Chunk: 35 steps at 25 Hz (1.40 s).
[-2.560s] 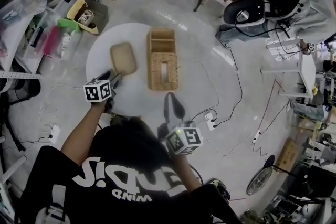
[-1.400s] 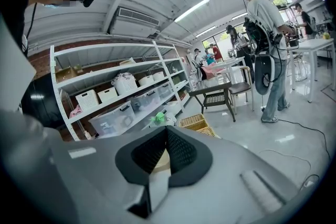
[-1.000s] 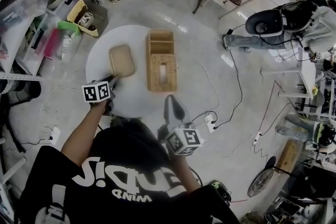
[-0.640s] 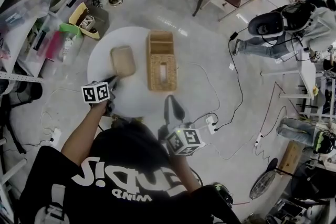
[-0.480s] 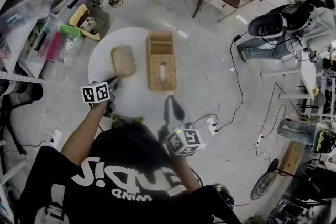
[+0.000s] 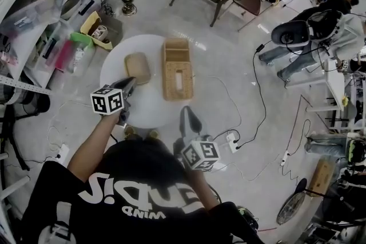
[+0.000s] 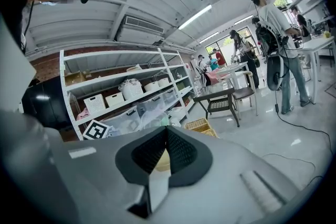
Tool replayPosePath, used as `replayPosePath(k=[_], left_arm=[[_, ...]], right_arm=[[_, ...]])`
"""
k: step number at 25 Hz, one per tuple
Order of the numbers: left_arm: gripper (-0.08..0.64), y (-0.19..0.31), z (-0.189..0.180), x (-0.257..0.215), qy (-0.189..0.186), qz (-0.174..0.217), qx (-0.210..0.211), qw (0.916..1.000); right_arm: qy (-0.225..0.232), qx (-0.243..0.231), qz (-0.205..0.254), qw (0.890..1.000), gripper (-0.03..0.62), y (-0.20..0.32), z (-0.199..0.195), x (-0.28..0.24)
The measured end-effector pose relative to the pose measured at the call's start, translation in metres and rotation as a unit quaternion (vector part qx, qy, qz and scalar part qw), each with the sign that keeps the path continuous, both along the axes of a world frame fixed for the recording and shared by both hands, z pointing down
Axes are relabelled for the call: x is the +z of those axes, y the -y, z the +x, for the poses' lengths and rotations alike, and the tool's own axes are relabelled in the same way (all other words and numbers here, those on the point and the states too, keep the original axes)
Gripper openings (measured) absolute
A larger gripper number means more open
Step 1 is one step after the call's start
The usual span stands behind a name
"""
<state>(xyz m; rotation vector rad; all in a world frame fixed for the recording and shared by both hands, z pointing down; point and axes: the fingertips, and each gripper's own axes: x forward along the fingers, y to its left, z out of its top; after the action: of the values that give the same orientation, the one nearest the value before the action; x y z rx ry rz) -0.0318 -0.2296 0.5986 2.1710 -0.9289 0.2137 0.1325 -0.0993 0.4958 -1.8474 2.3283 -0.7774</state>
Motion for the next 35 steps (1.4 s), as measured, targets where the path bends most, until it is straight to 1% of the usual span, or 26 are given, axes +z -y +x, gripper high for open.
replayPosePath(k=[5,9,13,16,18,23,30,35], left_arm=[[0.035,0.001,-0.004,-0.053,0.014,0.061,-0.004,0.998],[0.035,-0.007,-0.013,-0.096,0.007,0.094,-0.011,0.9955],[0.035,-0.02,-0.024,-0.128,0.018,0.131,-0.018,0.991],[0.035,-0.035,-0.03,-0.146,0.033,0.161,-0.021,0.9862],[0.035,-0.045,-0.034,-0.154,0.04,0.175,-0.019,0.9835],[0.035,-0.068,-0.048,-0.166,0.046,0.195,-0.02,0.9795],[0.035,-0.094,-0.068,-0.167,0.061,0.217,-0.055,0.9727],[0.035,-0.103,-0.075,-0.16,0.074,0.228,-0.07,0.9683]], right_arm=[[0.0,-0.004,0.012,1.0,0.0,-0.004,-0.002,-0.007],[-0.005,-0.007,0.023,1.0,0.0,-0.008,-0.004,-0.018],[-0.009,-0.012,0.037,0.999,0.0,-0.009,-0.007,-0.03],[-0.014,-0.016,0.048,0.999,0.0,-0.01,-0.007,-0.038],[-0.015,-0.018,0.052,0.998,0.0,-0.011,-0.007,-0.042],[-0.018,-0.021,0.063,0.998,0.0,-0.011,-0.012,-0.048],[-0.033,-0.024,0.072,0.997,-0.001,-0.018,-0.017,-0.052],[-0.046,-0.021,0.075,0.996,0.0,-0.02,-0.019,-0.052]])
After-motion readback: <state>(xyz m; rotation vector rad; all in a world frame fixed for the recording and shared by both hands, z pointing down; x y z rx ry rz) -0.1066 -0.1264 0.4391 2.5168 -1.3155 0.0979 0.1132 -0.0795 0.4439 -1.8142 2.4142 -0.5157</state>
